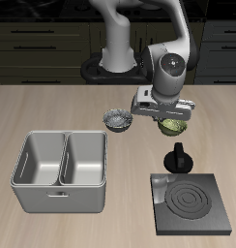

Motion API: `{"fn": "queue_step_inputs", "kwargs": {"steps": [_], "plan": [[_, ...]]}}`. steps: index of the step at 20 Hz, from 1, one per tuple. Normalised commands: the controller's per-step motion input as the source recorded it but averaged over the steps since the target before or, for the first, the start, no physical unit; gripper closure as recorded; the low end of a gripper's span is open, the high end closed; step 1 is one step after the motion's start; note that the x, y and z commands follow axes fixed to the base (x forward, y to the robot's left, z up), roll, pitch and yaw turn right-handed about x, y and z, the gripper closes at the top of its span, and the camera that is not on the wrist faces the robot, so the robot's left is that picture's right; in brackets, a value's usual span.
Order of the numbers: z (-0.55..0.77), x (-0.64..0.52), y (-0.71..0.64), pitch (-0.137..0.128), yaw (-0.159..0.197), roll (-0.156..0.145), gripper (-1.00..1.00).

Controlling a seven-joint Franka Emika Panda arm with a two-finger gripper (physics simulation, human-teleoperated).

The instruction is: Place the green bowl on the flat stove and turn on the flat stove

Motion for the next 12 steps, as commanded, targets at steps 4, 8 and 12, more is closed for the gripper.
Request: {"fn": "queue_step_inputs", "kwargs": {"steps": [4, 8, 12], "plan": [[0.34, 0.02, 0.01, -0.064, 0.017, 0.008, 1.0], [0.5, 0.02, -0.04, -0.078, 0.023, 0.005, 1.0], [0.43, -0.01, 0.05, -0.06, 0.018, 0.014, 1.0]]}}
